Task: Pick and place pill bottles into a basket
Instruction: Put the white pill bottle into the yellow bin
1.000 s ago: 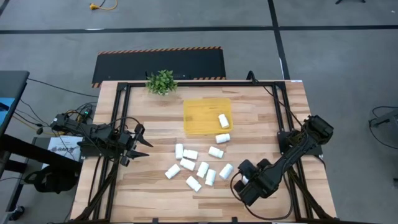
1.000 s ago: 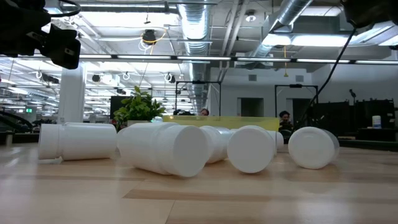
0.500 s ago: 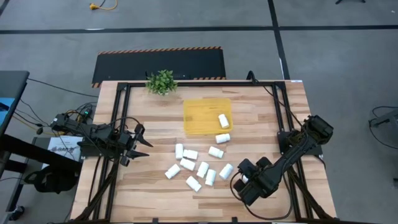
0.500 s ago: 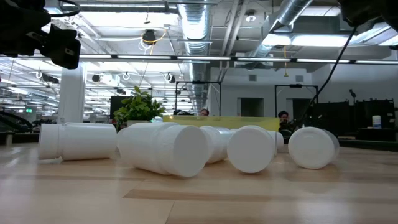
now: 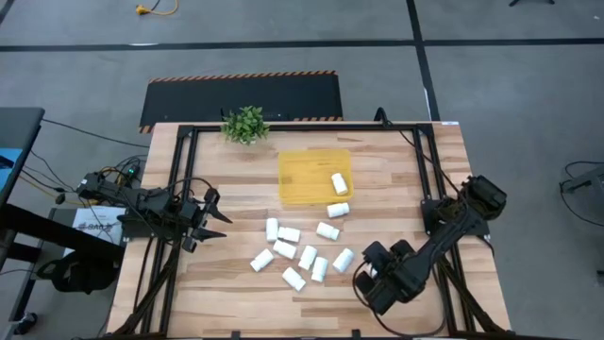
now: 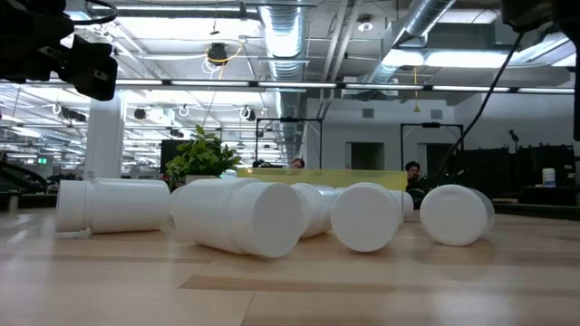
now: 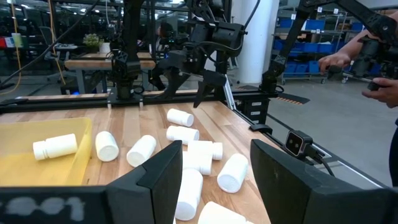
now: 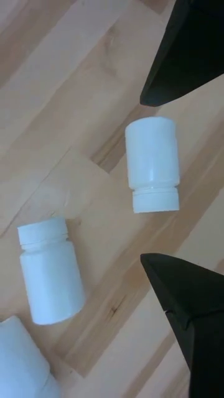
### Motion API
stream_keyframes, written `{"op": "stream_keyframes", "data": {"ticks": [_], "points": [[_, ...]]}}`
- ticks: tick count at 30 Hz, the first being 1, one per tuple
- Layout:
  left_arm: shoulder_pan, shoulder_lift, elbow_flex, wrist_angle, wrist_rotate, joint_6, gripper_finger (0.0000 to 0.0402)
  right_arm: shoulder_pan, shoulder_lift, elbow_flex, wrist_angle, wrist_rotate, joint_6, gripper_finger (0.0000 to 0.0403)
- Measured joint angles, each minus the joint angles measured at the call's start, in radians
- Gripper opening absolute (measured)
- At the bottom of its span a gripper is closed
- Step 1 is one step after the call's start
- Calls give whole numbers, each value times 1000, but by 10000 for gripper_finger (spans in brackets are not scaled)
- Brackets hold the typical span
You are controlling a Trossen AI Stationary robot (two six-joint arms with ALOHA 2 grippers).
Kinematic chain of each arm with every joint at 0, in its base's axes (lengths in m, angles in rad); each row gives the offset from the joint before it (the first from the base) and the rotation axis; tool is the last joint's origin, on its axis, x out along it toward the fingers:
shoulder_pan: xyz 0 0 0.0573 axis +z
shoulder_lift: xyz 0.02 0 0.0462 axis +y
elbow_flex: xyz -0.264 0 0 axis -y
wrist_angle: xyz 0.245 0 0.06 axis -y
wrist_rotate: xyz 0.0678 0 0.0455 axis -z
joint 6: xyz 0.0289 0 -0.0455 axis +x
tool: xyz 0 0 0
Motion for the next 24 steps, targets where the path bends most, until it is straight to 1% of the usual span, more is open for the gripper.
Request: {"op": "stream_keyframes", "data": {"ticks": [2, 5, 7, 9, 16, 24], "points": [[0, 0, 0, 0, 0, 0, 177, 10, 0, 0, -1, -9, 1, 400], [0, 0, 0, 0, 0, 0, 177, 15, 0, 0, 35, -69, 46, 400], [0, 0, 0, 0, 0, 0, 177, 15, 0, 0, 37, -114, 50, 400], [0, 0, 0, 0, 0, 0, 177, 13, 0, 0, 36, -134, 47, 400], [0, 0, 0, 0, 0, 0, 177, 13, 0, 0, 13, -163, 2, 400], [0, 0, 0, 0, 0, 0, 177, 13, 0, 0, -1, -163, -20, 400]]}}
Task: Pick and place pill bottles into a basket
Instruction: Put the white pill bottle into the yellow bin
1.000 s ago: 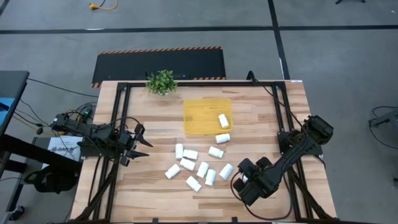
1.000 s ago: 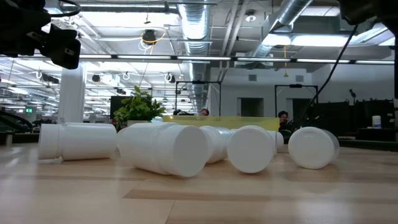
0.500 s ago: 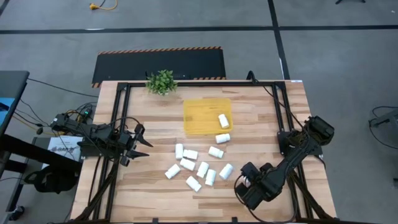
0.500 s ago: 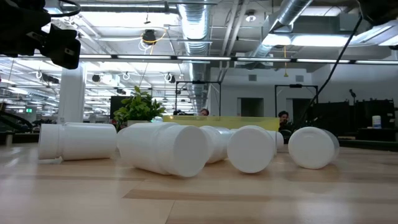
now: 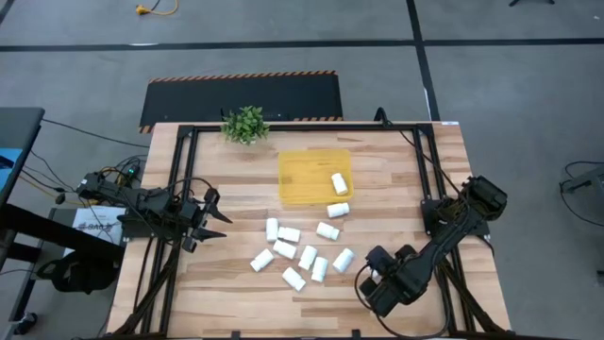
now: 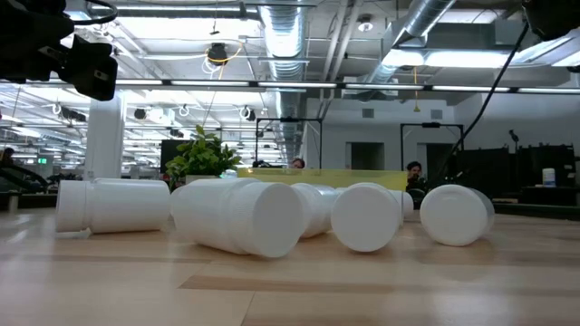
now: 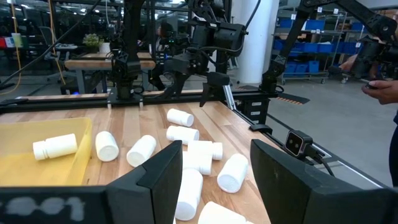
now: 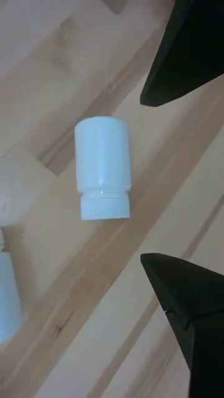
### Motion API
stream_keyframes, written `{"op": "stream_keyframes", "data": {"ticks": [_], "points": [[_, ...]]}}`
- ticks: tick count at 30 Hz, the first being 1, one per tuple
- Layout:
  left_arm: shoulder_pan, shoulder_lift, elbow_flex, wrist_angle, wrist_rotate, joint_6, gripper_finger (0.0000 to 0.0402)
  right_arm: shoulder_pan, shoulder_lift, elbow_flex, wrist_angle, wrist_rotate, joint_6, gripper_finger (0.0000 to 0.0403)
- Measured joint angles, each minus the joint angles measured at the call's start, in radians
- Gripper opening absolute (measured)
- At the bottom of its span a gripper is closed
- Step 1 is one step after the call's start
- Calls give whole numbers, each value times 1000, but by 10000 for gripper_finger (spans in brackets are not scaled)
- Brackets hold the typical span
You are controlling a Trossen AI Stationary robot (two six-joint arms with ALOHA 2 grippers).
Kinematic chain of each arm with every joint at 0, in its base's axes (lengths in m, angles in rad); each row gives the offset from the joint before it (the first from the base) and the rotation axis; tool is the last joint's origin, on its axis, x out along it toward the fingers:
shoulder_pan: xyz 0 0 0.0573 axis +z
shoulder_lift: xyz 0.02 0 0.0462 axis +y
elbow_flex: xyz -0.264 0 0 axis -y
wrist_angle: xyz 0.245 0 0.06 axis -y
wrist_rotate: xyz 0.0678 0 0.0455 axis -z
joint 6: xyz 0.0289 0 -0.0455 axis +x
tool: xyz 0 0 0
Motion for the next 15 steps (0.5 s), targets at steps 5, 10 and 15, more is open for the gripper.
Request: {"op": "stream_keyframes", "data": {"ticks": [5, 10, 15], "points": [[0, 0, 0, 0, 0, 0, 177, -19, 0, 0, -1, 5, -61, 400], [0, 0, 0, 0, 0, 0, 177, -49, 0, 0, -1, 6, -124, 400], [0, 0, 0, 0, 0, 0, 177, -66, 0, -3, 2, 4, -146, 400]]}}
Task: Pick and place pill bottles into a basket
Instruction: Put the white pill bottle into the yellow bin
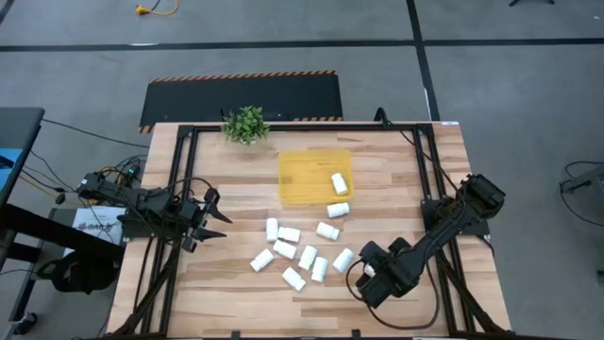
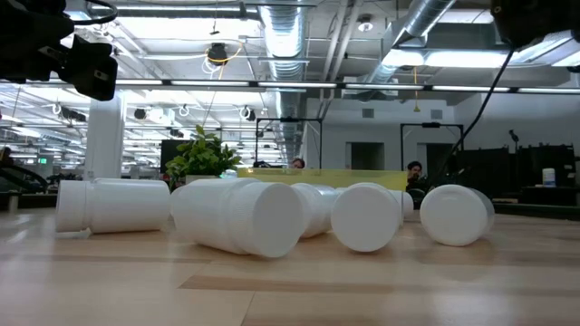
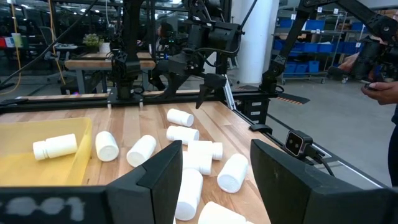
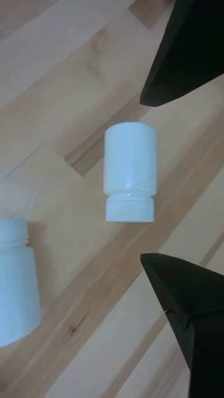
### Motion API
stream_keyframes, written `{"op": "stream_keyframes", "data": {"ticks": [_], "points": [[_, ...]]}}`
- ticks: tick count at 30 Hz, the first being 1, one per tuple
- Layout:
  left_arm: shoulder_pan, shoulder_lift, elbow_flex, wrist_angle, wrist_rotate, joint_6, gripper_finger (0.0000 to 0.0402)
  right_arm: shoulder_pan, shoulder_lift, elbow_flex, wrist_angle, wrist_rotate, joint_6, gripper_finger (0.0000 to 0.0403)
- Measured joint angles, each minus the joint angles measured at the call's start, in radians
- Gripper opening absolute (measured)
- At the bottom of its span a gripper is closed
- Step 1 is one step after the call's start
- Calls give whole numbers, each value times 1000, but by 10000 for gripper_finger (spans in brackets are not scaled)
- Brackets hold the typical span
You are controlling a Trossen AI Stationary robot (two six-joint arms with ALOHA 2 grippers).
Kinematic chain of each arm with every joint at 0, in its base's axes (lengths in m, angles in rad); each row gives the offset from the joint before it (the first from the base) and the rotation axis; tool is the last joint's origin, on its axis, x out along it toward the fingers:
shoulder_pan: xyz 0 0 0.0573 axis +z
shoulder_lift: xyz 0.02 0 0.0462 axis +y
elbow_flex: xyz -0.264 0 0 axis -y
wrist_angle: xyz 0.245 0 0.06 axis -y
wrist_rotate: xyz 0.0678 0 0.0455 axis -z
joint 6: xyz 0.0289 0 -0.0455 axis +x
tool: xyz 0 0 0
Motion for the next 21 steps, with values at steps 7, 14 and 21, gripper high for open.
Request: {"op": "stream_keyframes", "data": {"ticks": [7, 14, 21], "points": [[0, 0, 0, 0, 0, 0, 177, 3, 1, -72, 105, -6, 0, 400], [0, 0, 0, 0, 0, 0, 177, 2, 1, -73, 73, -6, -25, 400], [0, 0, 0, 0, 0, 0, 177, 2, 1, -73, 58, -6, -28, 400]]}}
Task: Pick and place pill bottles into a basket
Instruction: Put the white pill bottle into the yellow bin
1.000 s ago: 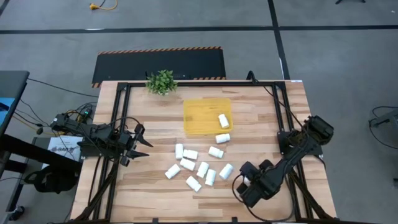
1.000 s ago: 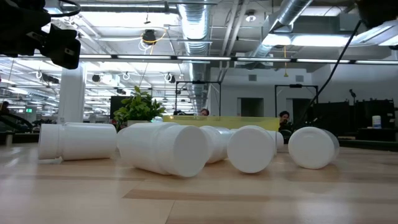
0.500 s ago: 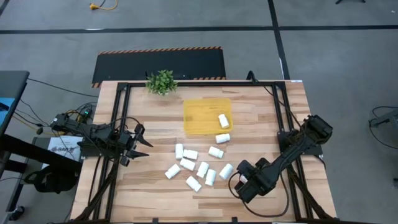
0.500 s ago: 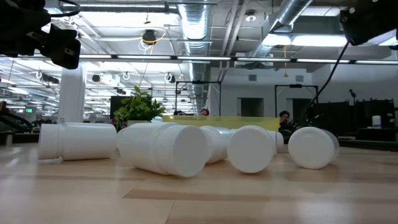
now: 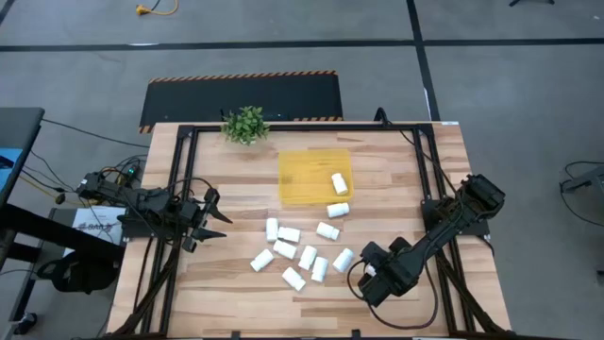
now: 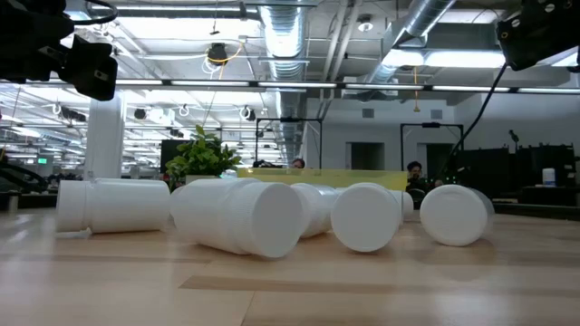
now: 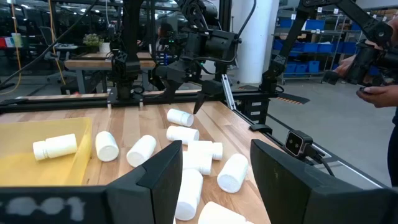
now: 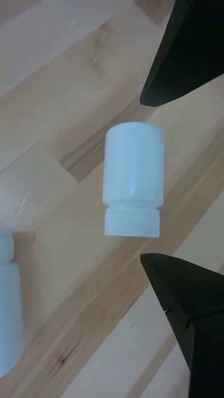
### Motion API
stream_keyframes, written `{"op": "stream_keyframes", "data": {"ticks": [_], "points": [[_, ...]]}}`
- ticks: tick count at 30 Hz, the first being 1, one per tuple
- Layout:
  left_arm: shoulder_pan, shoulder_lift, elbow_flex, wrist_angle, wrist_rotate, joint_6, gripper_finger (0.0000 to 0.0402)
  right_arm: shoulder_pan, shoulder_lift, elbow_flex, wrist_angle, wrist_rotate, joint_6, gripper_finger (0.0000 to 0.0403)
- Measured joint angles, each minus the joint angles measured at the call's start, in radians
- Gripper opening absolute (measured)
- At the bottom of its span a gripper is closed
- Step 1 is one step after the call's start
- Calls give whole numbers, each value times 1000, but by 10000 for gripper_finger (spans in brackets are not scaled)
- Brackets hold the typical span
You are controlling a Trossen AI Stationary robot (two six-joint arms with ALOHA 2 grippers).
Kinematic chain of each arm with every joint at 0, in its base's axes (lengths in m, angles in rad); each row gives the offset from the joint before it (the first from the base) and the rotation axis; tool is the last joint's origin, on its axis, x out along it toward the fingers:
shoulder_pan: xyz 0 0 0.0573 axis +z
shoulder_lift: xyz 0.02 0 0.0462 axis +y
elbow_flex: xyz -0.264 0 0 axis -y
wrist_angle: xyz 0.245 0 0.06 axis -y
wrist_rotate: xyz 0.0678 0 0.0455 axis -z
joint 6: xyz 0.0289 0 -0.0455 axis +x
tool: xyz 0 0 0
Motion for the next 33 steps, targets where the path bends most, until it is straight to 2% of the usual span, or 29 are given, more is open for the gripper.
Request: {"op": "stream_keyframes", "data": {"ticks": [8, 22, 27, 33], "points": [[0, 0, 0, 0, 0, 0, 177, 0, 0, -53, 83, 0, -9, 400], [0, 0, 0, 0, 0, 0, 177, 0, -1, -77, 96, 2, -17, 400], [0, 0, 0, 0, 0, 0, 177, 0, -1, -132, 187, 0, -16, 400], [0, 0, 0, 0, 0, 0, 177, -2, -1, -138, 180, 0, -24, 400]]}}
